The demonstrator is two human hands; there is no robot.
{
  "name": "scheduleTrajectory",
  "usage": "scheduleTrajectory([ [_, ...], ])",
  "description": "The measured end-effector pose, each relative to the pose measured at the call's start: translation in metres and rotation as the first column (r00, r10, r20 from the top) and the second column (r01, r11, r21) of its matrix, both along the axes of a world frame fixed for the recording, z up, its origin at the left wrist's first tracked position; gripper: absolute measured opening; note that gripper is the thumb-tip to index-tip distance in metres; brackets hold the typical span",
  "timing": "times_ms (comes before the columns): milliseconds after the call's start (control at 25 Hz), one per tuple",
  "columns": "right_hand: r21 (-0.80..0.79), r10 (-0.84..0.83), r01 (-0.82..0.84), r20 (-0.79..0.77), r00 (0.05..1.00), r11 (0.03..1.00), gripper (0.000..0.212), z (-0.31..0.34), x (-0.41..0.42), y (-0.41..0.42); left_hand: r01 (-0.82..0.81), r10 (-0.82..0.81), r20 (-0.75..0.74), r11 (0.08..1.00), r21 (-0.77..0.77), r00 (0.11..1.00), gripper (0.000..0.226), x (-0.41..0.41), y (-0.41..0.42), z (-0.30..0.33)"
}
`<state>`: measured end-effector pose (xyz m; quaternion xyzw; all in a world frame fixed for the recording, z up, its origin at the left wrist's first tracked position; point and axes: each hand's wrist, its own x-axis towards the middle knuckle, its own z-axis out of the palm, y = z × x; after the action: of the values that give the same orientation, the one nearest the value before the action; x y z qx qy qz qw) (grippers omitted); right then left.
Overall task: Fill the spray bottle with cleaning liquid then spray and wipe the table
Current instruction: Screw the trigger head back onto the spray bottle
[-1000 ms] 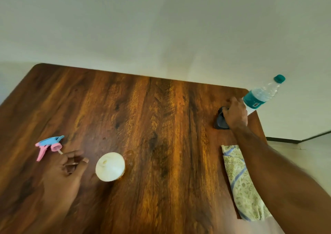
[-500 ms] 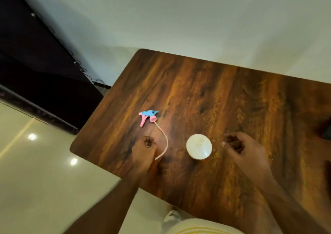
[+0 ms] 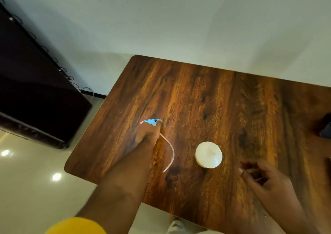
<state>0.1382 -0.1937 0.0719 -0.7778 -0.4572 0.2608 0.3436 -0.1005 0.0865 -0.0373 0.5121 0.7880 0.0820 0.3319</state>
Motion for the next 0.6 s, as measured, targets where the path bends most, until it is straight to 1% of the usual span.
scheduleTrajectory([
  [40,0.01,-0.025,0.025,-0.013,1.0,1.0,0.025,0.001,-0.002,-0.006,-0.014,0.013,0.003,1.0,0.017,1.0,0.051,0.002,0.004,-0.002],
  [120,0.018,-0.065,0.066,-0.047,0.997,0.998,0.027,0.0,-0.006,-0.017,-0.056,0.052,0.067,0.997,0.055,0.996,0.044,0.003,0.005,-0.006],
  [240,-0.018,-0.101,0.101,-0.052,0.993,0.995,0.029,-0.005,-0.008,-0.029,-0.031,0.018,0.181,0.997,0.067,0.983,0.047,0.012,0.009,-0.008],
  [320,-0.033,-0.133,0.131,-0.092,0.987,0.991,0.025,-0.005,-0.008,-0.031,0.03,-0.058,0.21,0.991,0.134,0.976,0.046,0.024,0.004,0.007],
  [400,-0.037,-0.152,0.148,-0.151,0.977,0.988,0.021,-0.003,-0.009,-0.028,0.147,-0.209,0.253,0.959,0.241,0.945,0.041,0.035,-0.009,0.032],
  [440,-0.042,-0.149,0.144,-0.182,0.972,0.989,0.018,-0.001,-0.011,-0.024,0.19,-0.286,0.315,0.934,0.302,0.905,0.038,0.037,-0.017,0.048],
  [520,-0.048,-0.135,0.127,-0.255,0.958,0.991,0.014,0.008,-0.017,-0.011,0.301,-0.488,0.403,0.844,0.444,0.774,0.031,0.041,-0.029,0.082],
  [600,-0.027,-0.102,0.098,-0.31,0.945,0.995,0.025,0.023,-0.022,0.005,0.467,-0.686,0.376,0.711,0.525,0.623,0.032,0.047,-0.039,0.12],
])
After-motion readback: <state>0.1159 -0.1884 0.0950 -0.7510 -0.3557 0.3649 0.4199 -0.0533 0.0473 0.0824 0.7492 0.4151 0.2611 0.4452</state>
